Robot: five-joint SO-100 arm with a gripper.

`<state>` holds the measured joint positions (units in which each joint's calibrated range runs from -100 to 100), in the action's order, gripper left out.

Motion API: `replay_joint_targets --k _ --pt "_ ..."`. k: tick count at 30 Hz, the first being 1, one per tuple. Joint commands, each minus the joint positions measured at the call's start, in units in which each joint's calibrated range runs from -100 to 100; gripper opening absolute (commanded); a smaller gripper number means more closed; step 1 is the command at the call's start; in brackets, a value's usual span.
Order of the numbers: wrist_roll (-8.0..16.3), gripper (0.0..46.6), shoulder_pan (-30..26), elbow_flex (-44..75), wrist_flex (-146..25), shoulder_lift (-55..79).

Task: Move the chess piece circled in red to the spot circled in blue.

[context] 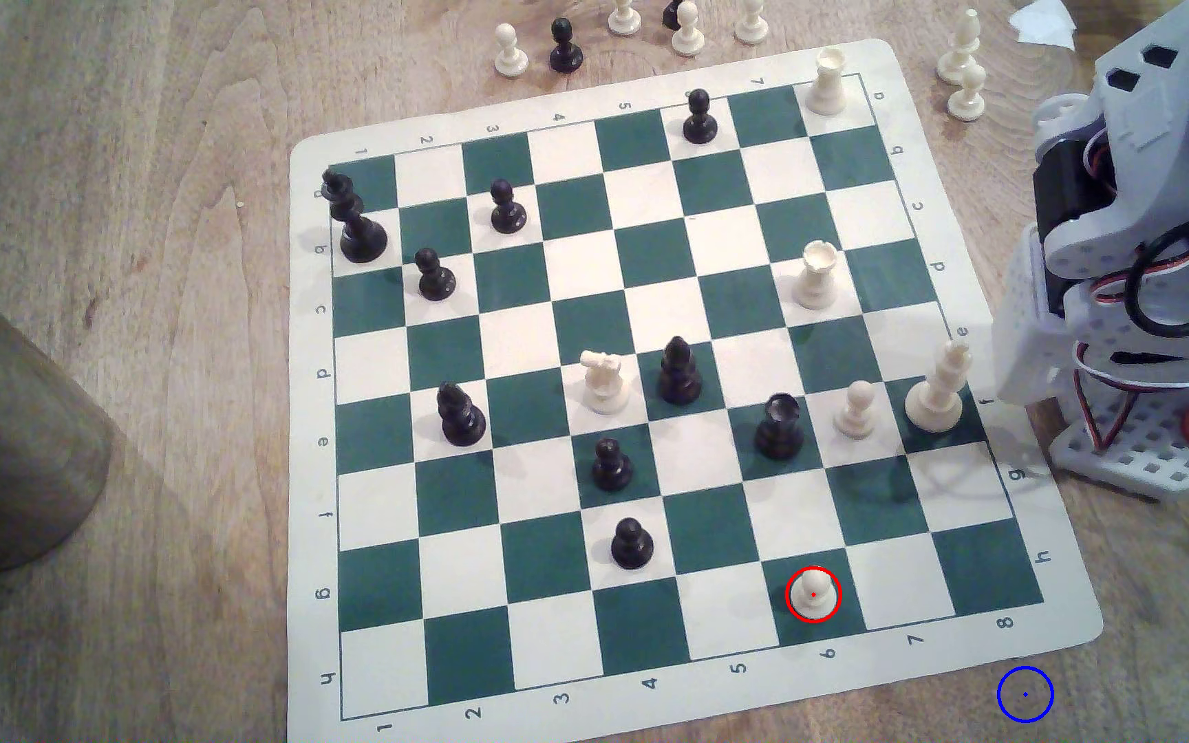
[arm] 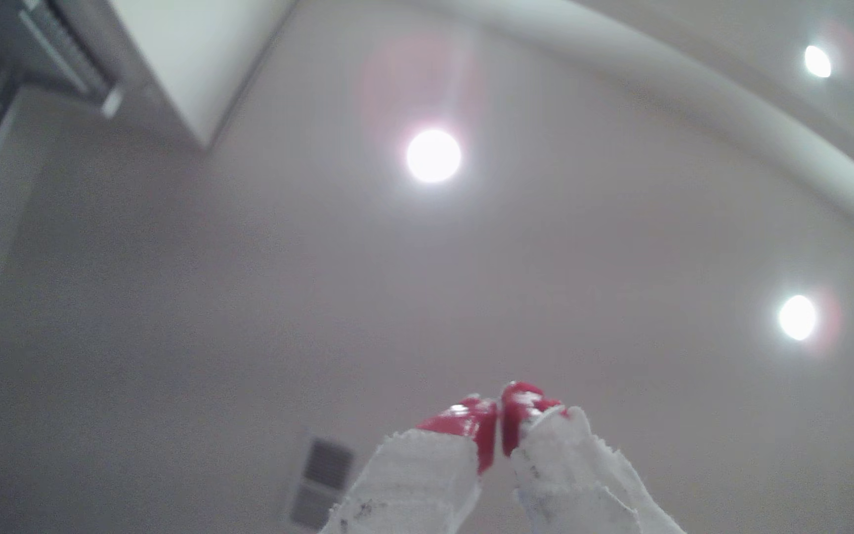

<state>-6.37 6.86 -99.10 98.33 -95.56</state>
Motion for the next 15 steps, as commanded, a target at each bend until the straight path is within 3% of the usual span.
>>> replay_joint_targets --k 1,5,15 --pt "-0.3 0.2 -0.3 -0.8 1.3 -0.3" --pt "-0.3 0.2 -0.3 1.5 -3.3 -0.3" --pt "-0.3 0.2 -5.3 22.7 -42.1 -0.3"
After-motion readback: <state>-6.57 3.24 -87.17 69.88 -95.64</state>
